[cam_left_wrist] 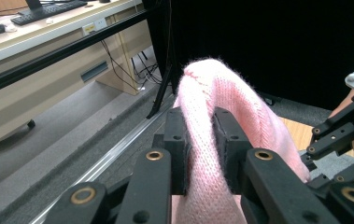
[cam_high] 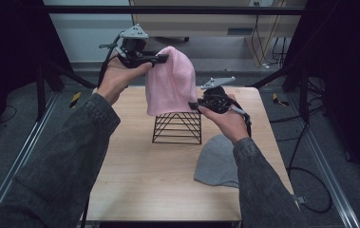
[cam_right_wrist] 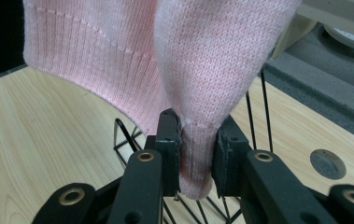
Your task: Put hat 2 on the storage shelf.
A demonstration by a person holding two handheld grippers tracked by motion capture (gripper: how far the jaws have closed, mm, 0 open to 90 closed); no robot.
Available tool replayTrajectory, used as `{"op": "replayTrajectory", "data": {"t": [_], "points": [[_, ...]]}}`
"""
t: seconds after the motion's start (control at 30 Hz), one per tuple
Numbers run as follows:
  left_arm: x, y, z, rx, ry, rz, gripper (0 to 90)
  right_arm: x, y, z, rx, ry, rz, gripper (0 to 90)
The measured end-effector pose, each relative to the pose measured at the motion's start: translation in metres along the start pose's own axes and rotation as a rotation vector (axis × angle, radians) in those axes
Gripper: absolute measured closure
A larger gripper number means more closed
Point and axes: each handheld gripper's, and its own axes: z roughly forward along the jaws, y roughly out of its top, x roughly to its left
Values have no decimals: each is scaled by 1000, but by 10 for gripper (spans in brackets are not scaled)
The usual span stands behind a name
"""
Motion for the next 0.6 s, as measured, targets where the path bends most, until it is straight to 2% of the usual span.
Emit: {"op": "replayTrajectory", "data": {"t": [0.23,0.6], "points": [[-4,-8,6,-3,-4,12,767,1,-10,7,14,-20,-2,734],[-21,-22,11,-11,-24,13,772,-4,-24,16,62,-23,12,694]]}}
